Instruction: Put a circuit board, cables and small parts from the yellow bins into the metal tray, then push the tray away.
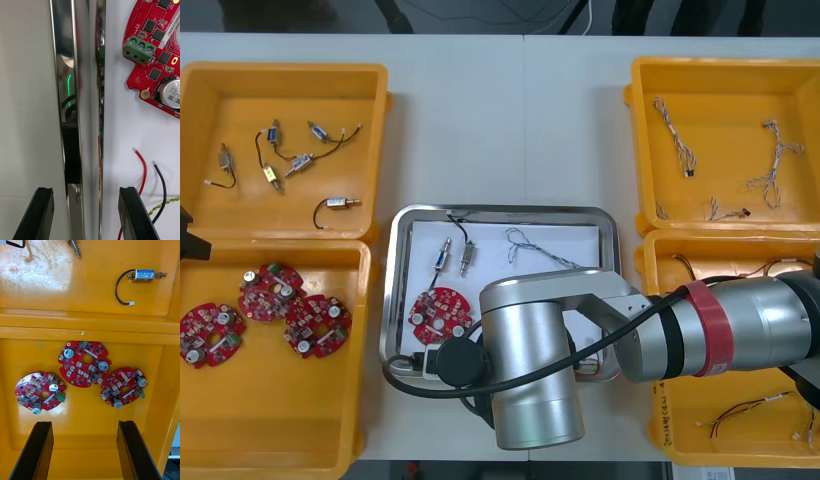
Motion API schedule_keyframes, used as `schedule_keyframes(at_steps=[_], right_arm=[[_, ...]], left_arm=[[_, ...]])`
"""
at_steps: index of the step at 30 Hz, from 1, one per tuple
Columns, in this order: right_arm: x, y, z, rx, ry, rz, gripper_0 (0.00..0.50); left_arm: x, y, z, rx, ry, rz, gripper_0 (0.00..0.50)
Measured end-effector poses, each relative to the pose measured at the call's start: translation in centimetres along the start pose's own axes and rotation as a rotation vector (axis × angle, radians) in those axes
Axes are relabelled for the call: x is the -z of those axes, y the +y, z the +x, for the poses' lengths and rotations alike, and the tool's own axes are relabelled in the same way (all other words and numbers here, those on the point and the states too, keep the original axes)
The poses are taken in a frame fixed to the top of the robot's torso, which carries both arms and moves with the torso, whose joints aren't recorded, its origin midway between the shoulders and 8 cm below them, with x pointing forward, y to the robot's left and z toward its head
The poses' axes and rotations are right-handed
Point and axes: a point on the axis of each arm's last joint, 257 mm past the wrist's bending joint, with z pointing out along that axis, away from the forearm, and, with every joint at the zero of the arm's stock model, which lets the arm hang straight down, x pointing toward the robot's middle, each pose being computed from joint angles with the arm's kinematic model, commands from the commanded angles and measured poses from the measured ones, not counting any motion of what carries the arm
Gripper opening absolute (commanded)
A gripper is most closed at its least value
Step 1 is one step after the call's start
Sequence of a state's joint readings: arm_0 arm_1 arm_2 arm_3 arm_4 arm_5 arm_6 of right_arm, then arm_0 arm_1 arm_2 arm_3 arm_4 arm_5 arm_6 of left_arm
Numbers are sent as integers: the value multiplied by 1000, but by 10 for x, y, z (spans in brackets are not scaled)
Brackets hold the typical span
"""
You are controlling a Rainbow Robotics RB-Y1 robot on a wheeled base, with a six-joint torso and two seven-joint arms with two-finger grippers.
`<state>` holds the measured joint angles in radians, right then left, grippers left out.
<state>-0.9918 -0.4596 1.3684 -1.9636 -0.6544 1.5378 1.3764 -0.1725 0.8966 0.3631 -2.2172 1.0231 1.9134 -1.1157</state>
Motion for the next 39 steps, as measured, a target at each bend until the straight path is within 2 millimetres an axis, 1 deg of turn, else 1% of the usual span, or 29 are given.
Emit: schedule_keyframes(at_steps=[7, 18, 30, 31, 32, 33, 34, 36, 37, 39], right_arm=[[0, 0, 0, 1, 0, 1, 500], [-4, -12, -7, -5, -3, 46, 500], [-4, -12, -7, -4, -1, 48, 500], [-4, -12, -7, -4, 1, 49, 488], [-4, -13, -6, -4, 5, 49, 453], [-4, -13, -5, -4, 8, 50, 376], [-4, -13, -4, -4, 12, 51, 337], [-4, -13, -2, -4, 19, 53, 190], [-4, -14, -2, -4, 22, 54, 133], [-4, -14, -1, -4, 26, 56, 90]], left_arm=[[0, 0, 0, -1, 0, 0, 500], [0, 0, 0, -3, 0, 0, 500], [0, 0, 0, -4, 0, 0, 500], [0, 0, 0, -4, 0, 0, 500], [0, 0, 0, -4, 0, 0, 500], [0, 0, 0, -4, 0, 0, 500], [0, 0, 0, -4, 0, 0, 500], [0, 0, 0, -4, 0, 0, 500], [0, 0, 0, -4, 0, 0, 500], [0, 0, 0, -4, 0, 0, 500]])
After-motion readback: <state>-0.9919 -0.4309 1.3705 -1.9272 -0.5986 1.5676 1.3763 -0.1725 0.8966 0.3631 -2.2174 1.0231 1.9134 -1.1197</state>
